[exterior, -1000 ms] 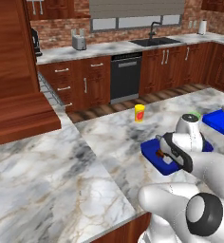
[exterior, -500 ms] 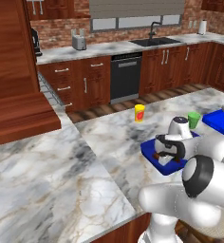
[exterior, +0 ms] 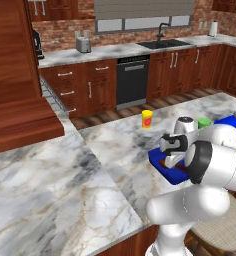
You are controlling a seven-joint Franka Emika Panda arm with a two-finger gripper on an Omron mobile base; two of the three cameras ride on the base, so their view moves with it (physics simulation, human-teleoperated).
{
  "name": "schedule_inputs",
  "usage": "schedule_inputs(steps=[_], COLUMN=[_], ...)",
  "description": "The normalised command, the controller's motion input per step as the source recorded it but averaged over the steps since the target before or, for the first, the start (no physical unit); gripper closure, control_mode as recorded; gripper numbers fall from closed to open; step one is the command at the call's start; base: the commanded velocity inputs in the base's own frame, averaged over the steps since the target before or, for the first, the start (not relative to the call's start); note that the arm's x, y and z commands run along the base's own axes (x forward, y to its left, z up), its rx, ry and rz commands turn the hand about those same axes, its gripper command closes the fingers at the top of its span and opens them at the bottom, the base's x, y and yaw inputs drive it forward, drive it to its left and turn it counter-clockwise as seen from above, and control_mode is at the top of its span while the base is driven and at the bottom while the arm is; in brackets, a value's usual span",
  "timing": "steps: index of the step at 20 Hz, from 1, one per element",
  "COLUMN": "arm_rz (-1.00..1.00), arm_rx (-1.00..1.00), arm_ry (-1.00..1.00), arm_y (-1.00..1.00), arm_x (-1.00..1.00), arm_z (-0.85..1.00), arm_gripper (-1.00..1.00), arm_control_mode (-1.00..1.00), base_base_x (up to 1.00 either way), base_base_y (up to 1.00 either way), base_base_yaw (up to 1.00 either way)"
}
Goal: Gather the lime and garlic from the fridge and place them on a tray on the dining counter. Then gather the chicken drumsticks from the fridge and place them on the other tray.
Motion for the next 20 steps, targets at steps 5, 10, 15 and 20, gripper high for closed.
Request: schedule_inputs(steps=[5, 10, 15, 20], arm_rz=[0.0, 0.0, 0.0, -0.03], arm_rx=[0.01, 0.03, 0.02, 0.01], arm_ry=[-0.01, -0.03, 0.0, -0.06], arm_y=[-0.05, -0.13, -0.01, -0.02], arm_x=[-0.09, -0.52, -0.43, -0.54], arm_z=[0.06, 0.81, 1.0, 1.0], arm_gripper=[-1.0, -1.0, -1.0, -1.0], arm_control_mode=[-1.0, -1.0, -1.0, -1.0], base_base_x=[0.0, 0.0, 0.0, 0.0], base_base_y=[0.0, 0.0, 0.0, 0.0], base_base_yaw=[0.0, 0.0, 0.0, 0.0])
